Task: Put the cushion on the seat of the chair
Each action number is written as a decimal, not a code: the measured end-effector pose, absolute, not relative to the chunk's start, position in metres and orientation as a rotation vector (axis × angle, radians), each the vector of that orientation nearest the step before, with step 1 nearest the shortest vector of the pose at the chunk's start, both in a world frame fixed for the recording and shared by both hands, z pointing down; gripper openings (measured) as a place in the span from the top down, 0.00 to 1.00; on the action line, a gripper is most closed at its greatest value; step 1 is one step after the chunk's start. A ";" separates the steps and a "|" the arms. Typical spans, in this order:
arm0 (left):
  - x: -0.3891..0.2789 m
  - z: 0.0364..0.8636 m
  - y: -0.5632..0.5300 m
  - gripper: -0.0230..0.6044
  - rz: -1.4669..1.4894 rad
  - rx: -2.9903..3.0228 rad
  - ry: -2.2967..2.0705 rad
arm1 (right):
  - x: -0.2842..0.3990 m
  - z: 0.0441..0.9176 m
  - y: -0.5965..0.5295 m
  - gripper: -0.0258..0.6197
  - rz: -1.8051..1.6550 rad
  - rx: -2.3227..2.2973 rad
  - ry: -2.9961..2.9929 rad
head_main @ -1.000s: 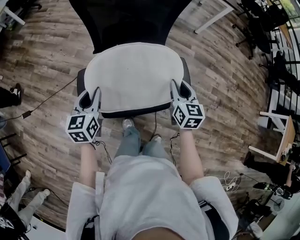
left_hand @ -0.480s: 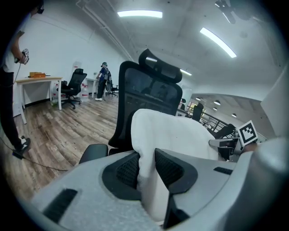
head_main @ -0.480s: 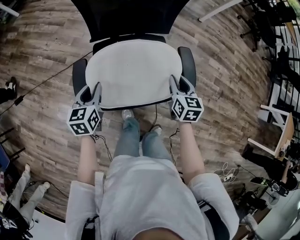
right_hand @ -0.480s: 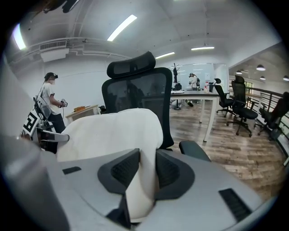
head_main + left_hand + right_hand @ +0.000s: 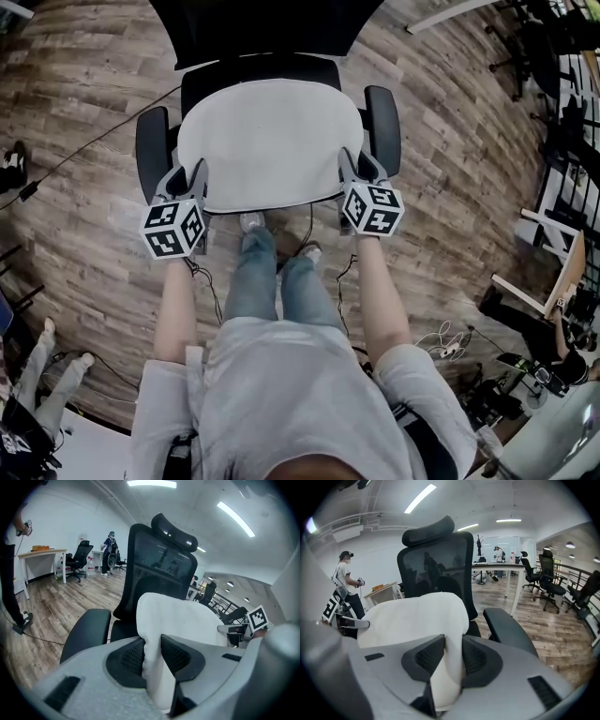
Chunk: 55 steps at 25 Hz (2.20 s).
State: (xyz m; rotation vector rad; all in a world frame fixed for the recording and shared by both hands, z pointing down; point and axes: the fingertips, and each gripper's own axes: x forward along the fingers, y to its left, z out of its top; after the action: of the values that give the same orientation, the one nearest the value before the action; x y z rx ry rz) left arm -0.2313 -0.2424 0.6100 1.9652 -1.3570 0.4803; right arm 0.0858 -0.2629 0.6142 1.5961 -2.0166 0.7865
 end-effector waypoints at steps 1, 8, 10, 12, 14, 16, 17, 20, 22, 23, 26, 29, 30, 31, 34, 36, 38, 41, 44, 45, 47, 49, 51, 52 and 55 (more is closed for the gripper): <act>-0.230 0.616 -0.242 0.84 0.488 1.957 -1.356 | 0.086 0.621 -0.263 0.83 0.793 1.592 -2.009; -0.226 0.654 -0.247 0.84 0.553 1.912 -1.384 | 0.089 0.662 -0.269 0.83 0.813 1.549 -1.976; -0.225 0.662 -0.247 0.84 0.568 1.904 -1.396 | 0.089 0.670 -0.270 0.83 0.816 1.541 -1.967; -0.223 0.670 -0.248 0.84 0.580 1.893 -1.405 | 0.090 0.678 -0.271 0.83 0.819 1.534 -1.957; -0.222 0.679 -0.249 0.84 0.588 1.879 -1.406 | 0.091 0.687 -0.273 0.83 0.821 1.528 -1.948; -0.222 0.688 -0.250 0.84 0.593 1.864 -1.404 | 0.092 0.697 -0.276 0.83 0.827 1.523 -1.941; -0.222 0.693 -0.251 0.83 0.593 1.856 -1.403 | 0.092 0.701 -0.277 0.83 0.831 1.522 -1.939; -0.225 0.706 -0.253 0.83 0.588 1.830 -1.396 | 0.090 0.715 -0.282 0.83 0.839 1.514 -1.939; -0.226 0.715 -0.254 0.83 0.593 1.816 -1.391 | 0.089 0.724 -0.285 0.83 0.846 1.502 -1.937; -0.227 0.719 -0.255 0.83 0.597 1.808 -1.388 | 0.089 0.729 -0.286 0.82 0.849 1.495 -1.933; -0.228 0.732 -0.257 0.83 0.608 1.789 -1.377 | 0.088 0.742 -0.289 0.82 0.860 1.484 -1.913; -0.227 0.745 -0.260 0.83 0.621 1.784 -1.362 | 0.088 0.756 -0.291 0.82 0.873 1.480 -1.888; -0.227 0.749 -0.261 0.83 0.627 1.783 -1.358 | 0.088 0.760 -0.291 0.82 0.875 1.475 -1.881; -0.227 0.753 -0.262 0.83 0.632 1.781 -1.355 | 0.089 0.765 -0.291 0.82 0.876 1.470 -1.876; -0.227 0.763 -0.264 0.83 0.641 1.767 -1.352 | 0.090 0.777 -0.293 0.82 0.879 1.457 -1.859; -0.226 0.770 -0.266 0.83 0.651 1.759 -1.347 | 0.091 0.784 -0.295 0.82 0.878 1.452 -1.843; -0.225 0.776 -0.267 0.83 0.666 1.755 -1.340 | 0.091 0.790 -0.297 0.81 0.873 1.441 -1.830; -0.226 0.785 -0.269 0.82 0.683 1.746 -1.338 | 0.090 0.798 -0.300 0.81 0.863 1.422 -1.825; -0.227 0.793 -0.272 0.82 0.691 1.737 -1.338 | 0.089 0.806 -0.303 0.81 0.855 1.412 -1.823; -0.228 0.796 -0.273 0.82 0.699 1.737 -1.337 | 0.089 0.808 -0.304 0.81 0.851 1.408 -1.819; -0.227 0.801 -0.274 0.81 0.718 1.737 -1.333 | 0.091 0.815 -0.305 0.80 0.841 1.404 -1.808; -0.227 0.805 -0.275 0.81 0.732 1.737 -1.330 | 0.093 0.820 -0.307 0.78 0.832 1.405 -1.794; -0.229 0.808 -0.277 0.80 0.744 1.739 -1.334 | 0.095 0.824 -0.309 0.77 0.825 1.406 -1.786; -0.230 0.810 -0.278 0.79 0.750 1.739 -1.336 | 0.095 0.825 -0.310 0.77 0.822 1.405 -1.785; -0.232 0.816 -0.280 0.78 0.758 1.729 -1.338 | 0.097 0.830 -0.311 0.75 0.807 1.396 -1.785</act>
State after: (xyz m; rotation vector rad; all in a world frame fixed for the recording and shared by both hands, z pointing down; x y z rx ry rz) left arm -0.2320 -0.2798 0.8159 1.7293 -1.3384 0.7575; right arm 0.0970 -0.3112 0.8298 1.3960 -1.7847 0.8072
